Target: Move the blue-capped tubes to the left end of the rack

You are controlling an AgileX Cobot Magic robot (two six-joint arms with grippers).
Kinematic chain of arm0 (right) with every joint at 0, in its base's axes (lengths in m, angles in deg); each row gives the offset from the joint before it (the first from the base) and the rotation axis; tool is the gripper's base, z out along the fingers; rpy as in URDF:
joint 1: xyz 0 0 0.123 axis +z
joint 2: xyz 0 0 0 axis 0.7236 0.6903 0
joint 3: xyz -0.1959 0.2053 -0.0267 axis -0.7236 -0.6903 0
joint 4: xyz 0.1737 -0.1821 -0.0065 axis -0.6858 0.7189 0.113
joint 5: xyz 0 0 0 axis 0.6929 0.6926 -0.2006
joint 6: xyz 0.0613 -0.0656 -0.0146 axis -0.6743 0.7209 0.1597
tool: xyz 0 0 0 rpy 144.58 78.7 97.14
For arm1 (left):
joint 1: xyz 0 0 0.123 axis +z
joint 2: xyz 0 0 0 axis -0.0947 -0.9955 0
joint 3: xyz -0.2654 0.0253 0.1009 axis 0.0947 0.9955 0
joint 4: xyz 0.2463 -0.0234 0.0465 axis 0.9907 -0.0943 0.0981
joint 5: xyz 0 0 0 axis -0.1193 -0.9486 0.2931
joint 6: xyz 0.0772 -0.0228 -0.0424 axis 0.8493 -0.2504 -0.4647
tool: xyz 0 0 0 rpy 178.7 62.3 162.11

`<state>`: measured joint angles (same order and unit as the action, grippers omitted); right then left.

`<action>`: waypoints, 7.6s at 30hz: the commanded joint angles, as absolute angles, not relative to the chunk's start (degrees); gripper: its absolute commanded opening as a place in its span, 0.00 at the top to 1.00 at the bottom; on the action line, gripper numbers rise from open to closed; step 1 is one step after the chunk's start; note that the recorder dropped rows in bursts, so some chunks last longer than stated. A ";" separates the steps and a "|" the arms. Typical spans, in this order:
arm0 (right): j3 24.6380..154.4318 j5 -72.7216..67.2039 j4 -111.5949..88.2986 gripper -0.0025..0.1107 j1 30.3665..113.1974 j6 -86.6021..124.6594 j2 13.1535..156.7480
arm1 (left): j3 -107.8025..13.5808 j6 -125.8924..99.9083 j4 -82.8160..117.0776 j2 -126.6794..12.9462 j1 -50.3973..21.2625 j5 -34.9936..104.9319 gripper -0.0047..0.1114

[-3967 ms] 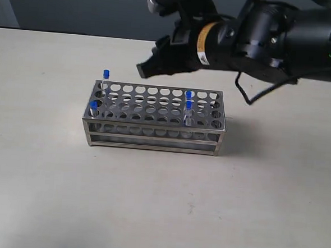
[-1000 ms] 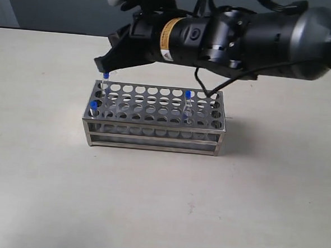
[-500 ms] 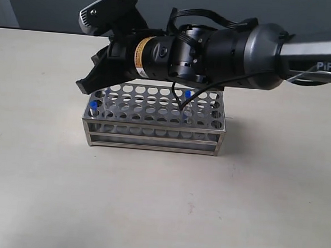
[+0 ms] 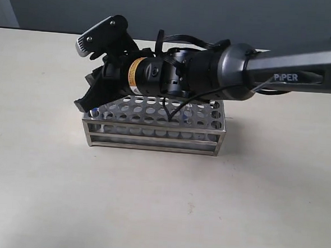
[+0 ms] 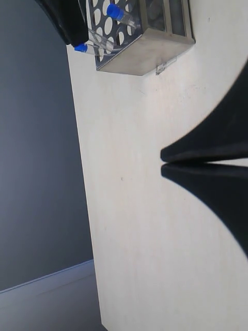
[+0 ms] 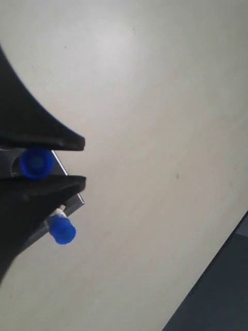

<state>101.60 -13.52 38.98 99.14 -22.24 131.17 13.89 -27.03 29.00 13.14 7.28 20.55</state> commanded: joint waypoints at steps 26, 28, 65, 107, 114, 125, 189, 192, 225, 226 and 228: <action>106.58 4.44 40.82 0.60 99.07 -23.68 125.99 | 13.58 -27.07 28.73 12.95 7.04 21.24 0.95; 106.58 4.43 41.00 0.60 98.84 -23.68 124.84 | 13.58 -27.07 28.73 12.95 7.04 21.24 0.95; 73.68 -19.41 15.36 0.50 82.39 -4.60 115.72 | 13.58 -27.07 28.73 12.95 7.04 21.24 0.95; 92.62 -18.04 15.51 0.98 99.52 -0.99 116.21 | 13.58 -27.07 28.73 12.95 7.04 21.24 0.95; 95.66 -14.45 15.51 0.98 100.96 -1.15 121.05 | 13.58 -27.07 28.73 12.95 7.04 21.24 0.95; 95.76 -14.70 15.51 0.98 102.38 -1.41 123.42 | 13.58 -27.07 28.73 12.95 7.04 21.24 0.95; 95.89 -18.77 15.04 0.93 101.78 -1.14 129.21 | 13.58 -27.07 28.73 12.95 7.04 21.24 0.95; 95.89 -18.77 15.04 0.80 101.78 -1.14 129.21 | 13.58 -27.07 28.73 12.95 7.04 21.24 0.95; 64.27 15.99 4.52 0.98 89.15 -0.01 81.19 | 13.58 -27.07 28.73 12.95 7.04 21.24 0.95; 64.27 16.38 5.09 0.98 89.15 -0.01 81.19 | 13.58 -27.07 28.73 12.95 7.04 21.24 0.95; 64.27 17.06 12.03 0.98 89.15 -0.01 81.19 | 13.58 -27.07 28.73 12.95 7.04 21.24 0.95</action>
